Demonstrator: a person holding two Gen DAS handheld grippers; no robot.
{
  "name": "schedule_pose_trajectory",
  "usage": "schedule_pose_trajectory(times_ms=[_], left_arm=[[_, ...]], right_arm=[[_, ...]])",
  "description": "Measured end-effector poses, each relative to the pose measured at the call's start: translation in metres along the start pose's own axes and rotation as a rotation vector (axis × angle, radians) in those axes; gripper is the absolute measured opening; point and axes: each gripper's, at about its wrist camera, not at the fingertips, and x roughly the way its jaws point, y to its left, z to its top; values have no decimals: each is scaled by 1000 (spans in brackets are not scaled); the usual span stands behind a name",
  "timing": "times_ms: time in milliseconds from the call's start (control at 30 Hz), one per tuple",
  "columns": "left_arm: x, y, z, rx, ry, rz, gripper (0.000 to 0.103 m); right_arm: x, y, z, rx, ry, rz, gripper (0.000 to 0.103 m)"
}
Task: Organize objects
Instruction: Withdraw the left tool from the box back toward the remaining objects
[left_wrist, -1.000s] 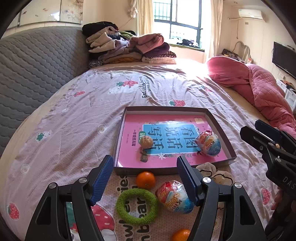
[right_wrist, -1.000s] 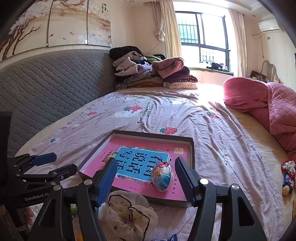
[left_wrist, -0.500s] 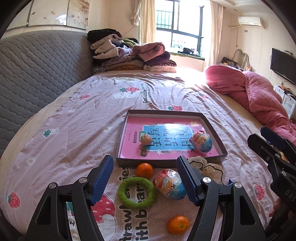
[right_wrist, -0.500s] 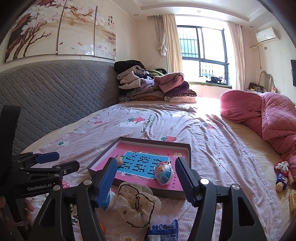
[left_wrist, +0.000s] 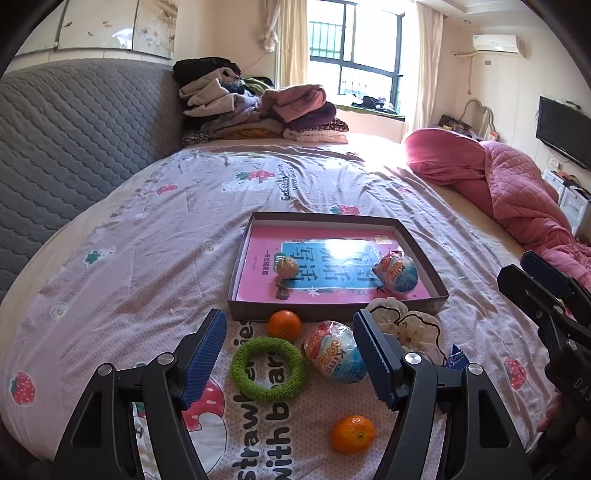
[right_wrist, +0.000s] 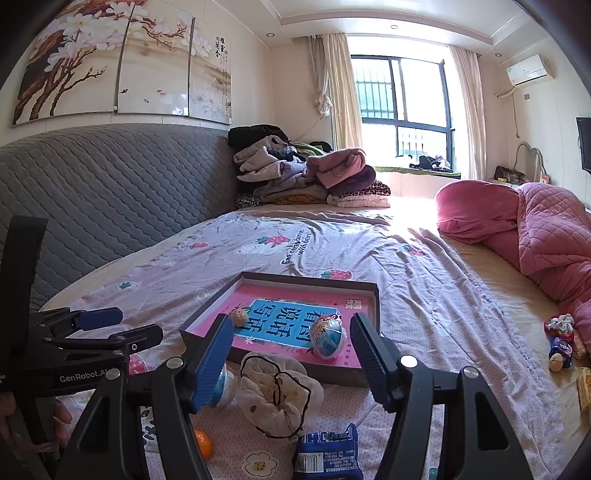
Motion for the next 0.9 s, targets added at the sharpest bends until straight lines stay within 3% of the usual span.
schedule_pose_trajectory(times_ms=[233,900], left_arm=[[-4,0,-7,14,-20,36,72],[-7,13,-26,-7,5,29,72]], right_arm=[[-3,0,-5,6,-2,10,65],[-12,3,-17,1,4,6,65]])
